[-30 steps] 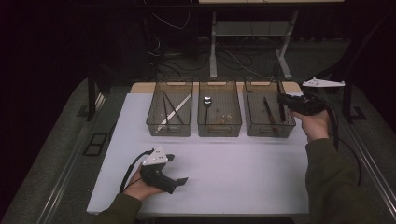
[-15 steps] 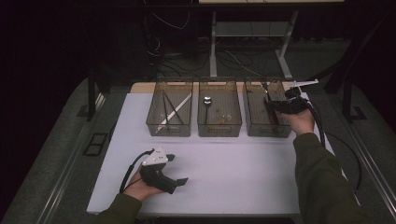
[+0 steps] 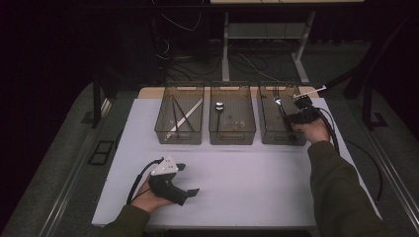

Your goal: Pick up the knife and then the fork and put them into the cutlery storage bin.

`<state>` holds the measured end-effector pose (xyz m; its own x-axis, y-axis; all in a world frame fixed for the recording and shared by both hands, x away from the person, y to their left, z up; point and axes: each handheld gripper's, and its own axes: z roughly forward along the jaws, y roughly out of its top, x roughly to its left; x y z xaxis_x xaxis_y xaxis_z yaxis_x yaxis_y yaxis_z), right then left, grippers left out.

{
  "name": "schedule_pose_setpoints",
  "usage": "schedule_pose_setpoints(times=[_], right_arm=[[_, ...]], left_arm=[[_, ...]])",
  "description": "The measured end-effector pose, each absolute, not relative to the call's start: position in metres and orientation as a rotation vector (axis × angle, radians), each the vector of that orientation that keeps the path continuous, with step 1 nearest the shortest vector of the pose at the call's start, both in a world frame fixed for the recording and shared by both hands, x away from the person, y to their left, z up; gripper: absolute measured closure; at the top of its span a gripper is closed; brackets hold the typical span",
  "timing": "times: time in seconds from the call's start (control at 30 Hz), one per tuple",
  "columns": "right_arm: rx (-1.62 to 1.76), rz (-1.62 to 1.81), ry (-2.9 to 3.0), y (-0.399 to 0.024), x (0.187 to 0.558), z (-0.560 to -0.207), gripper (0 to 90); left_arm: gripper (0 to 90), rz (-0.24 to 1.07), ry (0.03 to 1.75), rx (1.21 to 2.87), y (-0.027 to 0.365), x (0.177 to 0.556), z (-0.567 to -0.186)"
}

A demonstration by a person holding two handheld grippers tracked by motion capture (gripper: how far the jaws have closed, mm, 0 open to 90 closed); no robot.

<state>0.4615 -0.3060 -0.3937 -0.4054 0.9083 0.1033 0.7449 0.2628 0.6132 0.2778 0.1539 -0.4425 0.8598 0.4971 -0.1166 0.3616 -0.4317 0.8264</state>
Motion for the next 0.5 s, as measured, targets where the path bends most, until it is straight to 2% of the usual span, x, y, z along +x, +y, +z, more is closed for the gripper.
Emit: schedule_pose_setpoints(times=[0.07,0.23,0.5], right_arm=[[1.531,0.868,2.261,-0.306,0.461,-0.393,74.4],[1.504,0.921,2.249,-0.307,0.460,-0.389,60.4],[1.508,1.053,2.239,-0.317,0.454,-0.379,43.3]], left_arm=[[0.0,0.178,0.624,2.067,0.154,0.278,-0.443],[0.0,0.178,0.624,2.068,0.154,0.278,-0.443],[0.0,0.177,0.624,2.069,0.154,0.278,-0.443]])
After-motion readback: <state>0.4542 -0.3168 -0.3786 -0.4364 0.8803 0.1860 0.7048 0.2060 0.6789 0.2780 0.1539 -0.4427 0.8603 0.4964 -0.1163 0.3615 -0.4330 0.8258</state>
